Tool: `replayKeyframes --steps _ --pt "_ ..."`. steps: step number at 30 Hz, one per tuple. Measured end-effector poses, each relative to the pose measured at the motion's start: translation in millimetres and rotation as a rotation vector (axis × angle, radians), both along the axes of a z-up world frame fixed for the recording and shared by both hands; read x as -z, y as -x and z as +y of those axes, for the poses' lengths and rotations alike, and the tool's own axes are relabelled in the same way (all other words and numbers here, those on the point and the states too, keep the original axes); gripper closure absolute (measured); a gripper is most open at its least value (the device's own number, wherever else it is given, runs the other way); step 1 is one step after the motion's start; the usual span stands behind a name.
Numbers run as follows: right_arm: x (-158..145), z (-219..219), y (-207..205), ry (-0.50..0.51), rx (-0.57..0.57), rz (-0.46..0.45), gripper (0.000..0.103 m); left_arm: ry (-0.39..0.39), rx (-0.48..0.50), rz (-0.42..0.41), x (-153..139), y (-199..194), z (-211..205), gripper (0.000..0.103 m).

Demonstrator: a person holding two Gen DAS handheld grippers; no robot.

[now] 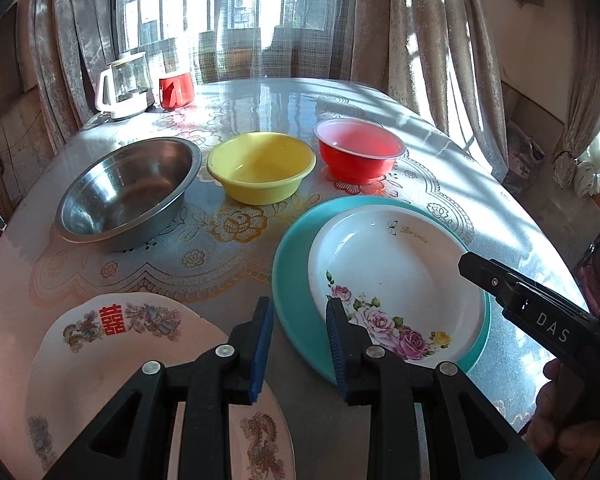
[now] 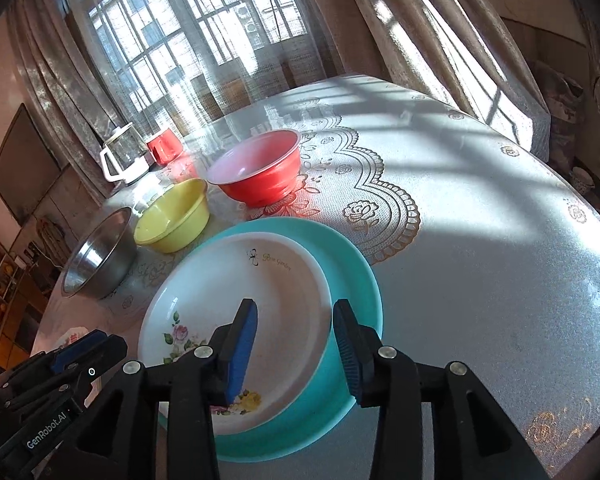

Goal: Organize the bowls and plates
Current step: 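Lower the rose plate onto the teal plate and open both tools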

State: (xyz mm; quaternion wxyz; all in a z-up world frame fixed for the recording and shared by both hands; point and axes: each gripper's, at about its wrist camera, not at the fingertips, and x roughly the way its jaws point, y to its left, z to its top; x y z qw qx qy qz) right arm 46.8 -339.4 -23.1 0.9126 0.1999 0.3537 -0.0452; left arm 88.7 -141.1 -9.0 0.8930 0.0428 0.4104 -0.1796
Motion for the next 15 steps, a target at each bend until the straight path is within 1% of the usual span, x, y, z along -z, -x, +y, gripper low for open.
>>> replayKeyframes --steps 6,15 --pt "-12.9 14.3 6.0 0.004 -0.050 -0.038 0.063 0.026 -0.021 0.004 -3.0 4.5 15.9 0.075" --pt "-19.0 46.7 7.2 -0.028 -0.174 -0.036 0.062 0.049 -0.049 0.007 -3.2 11.9 38.4 0.075"
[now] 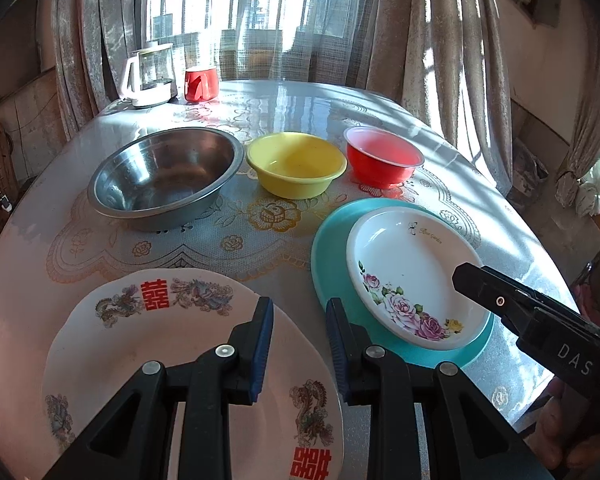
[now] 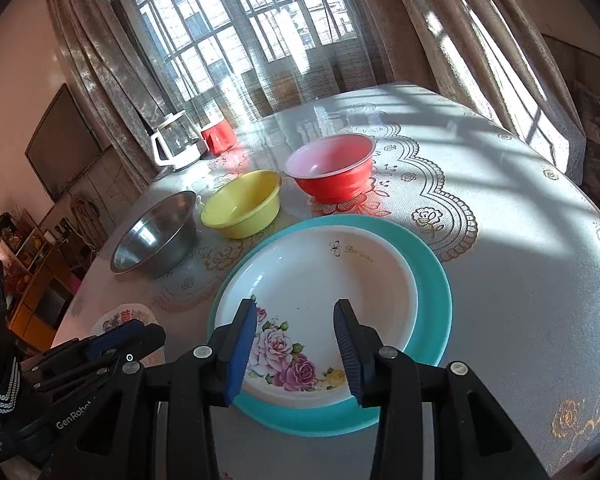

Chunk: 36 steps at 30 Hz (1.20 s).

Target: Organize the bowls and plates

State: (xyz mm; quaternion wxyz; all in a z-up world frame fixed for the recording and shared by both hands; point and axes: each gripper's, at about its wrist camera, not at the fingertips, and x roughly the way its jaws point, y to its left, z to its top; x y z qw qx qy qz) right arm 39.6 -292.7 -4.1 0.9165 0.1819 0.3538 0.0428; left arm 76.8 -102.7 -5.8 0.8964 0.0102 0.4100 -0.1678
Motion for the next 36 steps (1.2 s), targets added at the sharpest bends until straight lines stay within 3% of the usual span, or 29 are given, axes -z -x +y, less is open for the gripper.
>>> replayKeyframes --steps 6,14,18,25,36 --pt "-0.8 27.3 2.2 -0.096 -0.163 0.006 0.062 0.029 -0.031 0.007 0.1 0.0 19.9 0.075" --pt "6.9 55.8 -0.8 -0.150 -0.276 0.055 0.062 0.057 -0.050 0.005 -0.7 5.2 47.2 0.074" --pt "12.7 65.5 1.0 -0.151 -0.306 0.080 0.062 0.076 -0.080 -0.003 -1.7 6.2 68.4 0.068" --pt "19.8 78.1 1.5 -0.165 -0.341 0.106 0.062 0.110 -0.141 -0.015 -0.3 11.5 119.4 0.067" --pt "44.2 102.5 -7.0 -0.196 -0.395 0.141 0.063 0.180 -0.301 0.057 24.0 21.3 196.8 0.067"
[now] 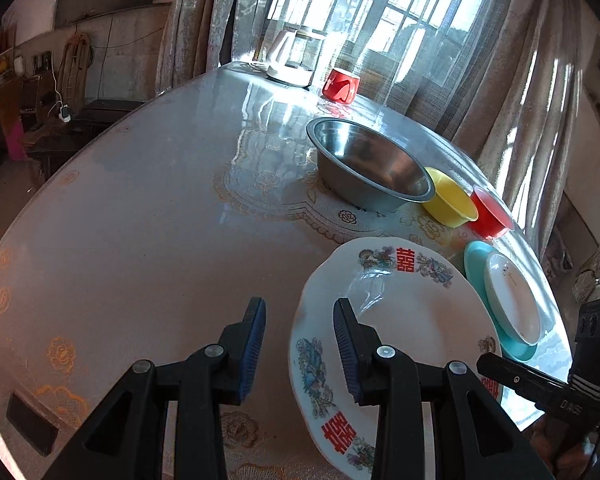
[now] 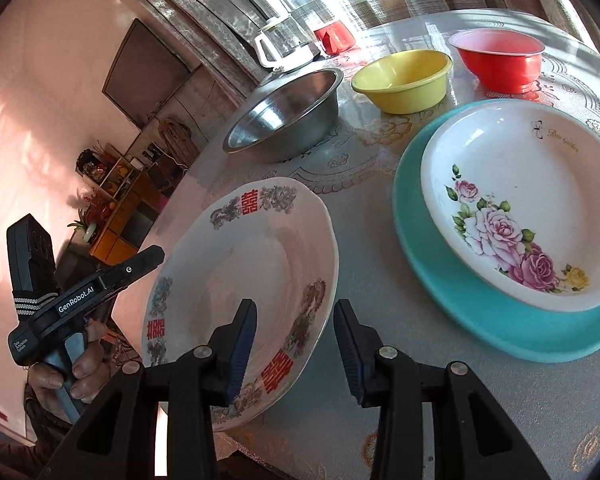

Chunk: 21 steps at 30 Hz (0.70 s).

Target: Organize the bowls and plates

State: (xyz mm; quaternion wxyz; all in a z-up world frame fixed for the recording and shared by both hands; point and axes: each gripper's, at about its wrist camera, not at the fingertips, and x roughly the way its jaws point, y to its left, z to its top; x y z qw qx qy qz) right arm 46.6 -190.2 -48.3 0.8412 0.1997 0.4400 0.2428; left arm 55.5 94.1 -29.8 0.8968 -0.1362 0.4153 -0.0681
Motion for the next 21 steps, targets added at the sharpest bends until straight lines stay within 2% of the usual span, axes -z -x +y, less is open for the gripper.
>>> replayKeyframes --steps 2,10,15,17,21 --pt "2.5 2.9 -0.3 -0.006 -0.010 -0.005 0.063 0.033 0.005 0.000 5.5 1.3 4.5 0.067" --pt "10.0 2.7 -1.6 -0.037 -0.019 -0.008 0.063 0.043 0.033 -0.029 17.8 2.1 3.0 0.066" --pt "17.2 -6.8 -2.1 -0.126 -0.016 -0.001 0.063 -0.037 0.053 -0.063 17.1 4.8 -8.9 0.066" --pt "19.5 -8.7 -0.6 -0.149 -0.018 -0.012 0.063 -0.040 0.067 -0.050 20.1 4.4 -12.6 0.066" --pt "18.9 -6.4 3.4 -0.144 -0.021 -0.038 0.062 -0.064 0.089 -0.037 25.0 4.1 -20.7 0.066"
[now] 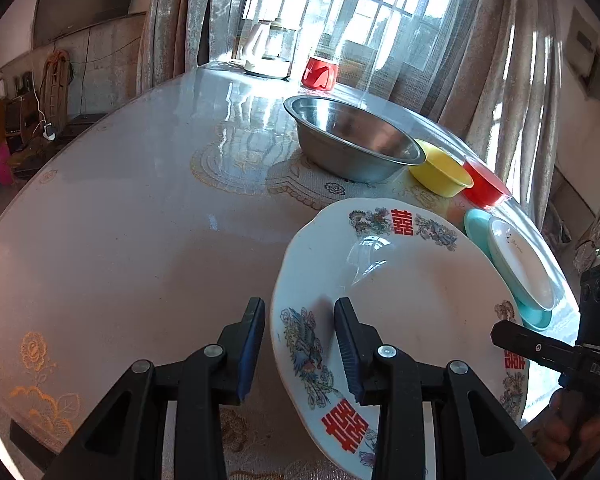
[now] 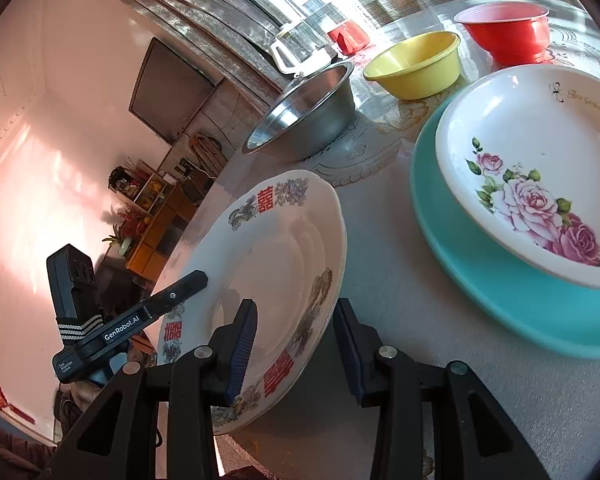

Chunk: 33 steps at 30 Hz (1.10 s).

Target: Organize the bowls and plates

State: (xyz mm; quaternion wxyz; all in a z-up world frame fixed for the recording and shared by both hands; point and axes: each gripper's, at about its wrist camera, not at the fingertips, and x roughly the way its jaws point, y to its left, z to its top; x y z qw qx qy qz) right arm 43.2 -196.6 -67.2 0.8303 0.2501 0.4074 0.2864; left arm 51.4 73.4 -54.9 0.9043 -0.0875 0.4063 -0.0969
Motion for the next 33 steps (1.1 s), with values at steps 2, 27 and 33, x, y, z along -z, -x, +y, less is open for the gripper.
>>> replayKeyframes --steps 2,27,33 --pt "-0.2 0.9 0.5 0.004 -0.003 -0.009 0.062 -0.007 0.003 0.005 1.2 -0.7 -2.6 0.066" --pt "-0.1 13.6 -5.4 0.043 -0.023 -0.026 0.071 -0.017 0.019 0.011 3.3 -0.1 -8.5 0.070" --pt "0.4 14.0 -6.5 0.074 -0.014 -0.017 0.080 -0.030 0.023 0.014 2.2 3.0 -9.6 0.070"
